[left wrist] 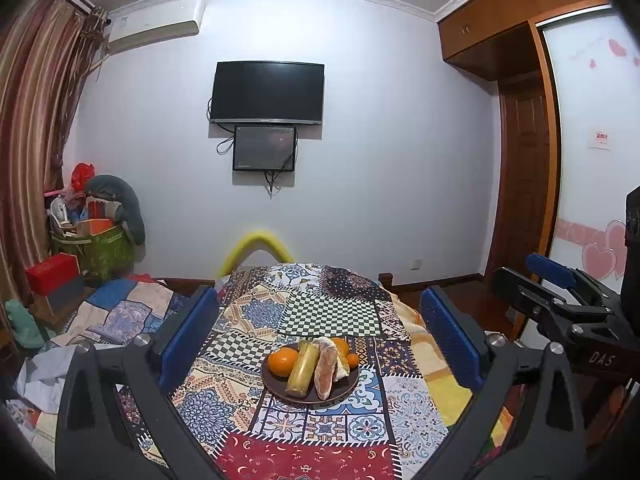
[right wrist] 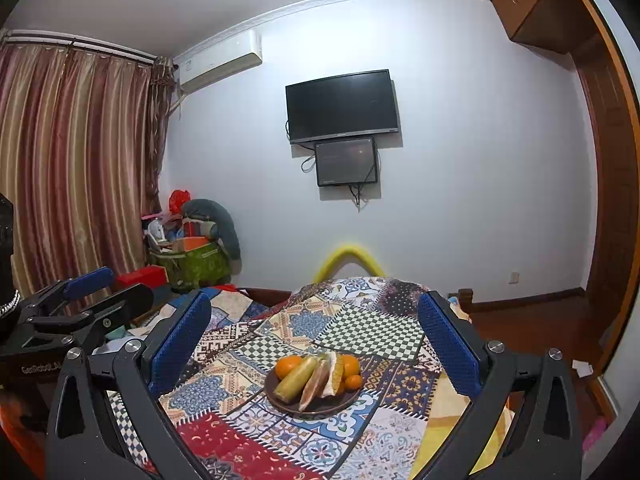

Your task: Organize fruits

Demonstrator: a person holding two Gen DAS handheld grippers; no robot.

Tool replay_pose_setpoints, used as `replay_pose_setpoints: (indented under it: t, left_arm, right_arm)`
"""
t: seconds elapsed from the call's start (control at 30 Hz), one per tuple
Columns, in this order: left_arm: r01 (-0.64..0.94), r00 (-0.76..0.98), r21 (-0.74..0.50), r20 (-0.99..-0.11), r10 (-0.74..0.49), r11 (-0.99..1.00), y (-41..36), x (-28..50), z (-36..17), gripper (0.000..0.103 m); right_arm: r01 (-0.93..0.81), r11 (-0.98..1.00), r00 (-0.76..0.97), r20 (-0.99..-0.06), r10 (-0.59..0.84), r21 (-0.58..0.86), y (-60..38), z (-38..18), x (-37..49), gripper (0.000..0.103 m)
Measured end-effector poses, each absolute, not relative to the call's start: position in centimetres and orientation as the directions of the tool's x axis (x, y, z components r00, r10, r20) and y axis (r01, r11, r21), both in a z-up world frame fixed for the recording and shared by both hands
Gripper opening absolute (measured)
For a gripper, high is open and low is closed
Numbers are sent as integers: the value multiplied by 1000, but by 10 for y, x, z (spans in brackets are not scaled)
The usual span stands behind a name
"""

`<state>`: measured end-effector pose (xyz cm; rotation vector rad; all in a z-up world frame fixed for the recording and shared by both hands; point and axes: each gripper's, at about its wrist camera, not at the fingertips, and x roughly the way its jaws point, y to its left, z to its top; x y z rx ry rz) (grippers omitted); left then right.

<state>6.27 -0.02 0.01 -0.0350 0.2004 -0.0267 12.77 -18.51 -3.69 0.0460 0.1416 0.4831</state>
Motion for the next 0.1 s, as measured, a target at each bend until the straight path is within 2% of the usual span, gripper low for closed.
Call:
replay_pose_setpoints:
  t: [0.1]
  left_arm:
    - [25, 979, -37, -203, -32, 999, -1, 64, -1, 102]
  right_arm:
    - [-457, 886, 877, -129, 464, 77, -185, -38, 129, 103]
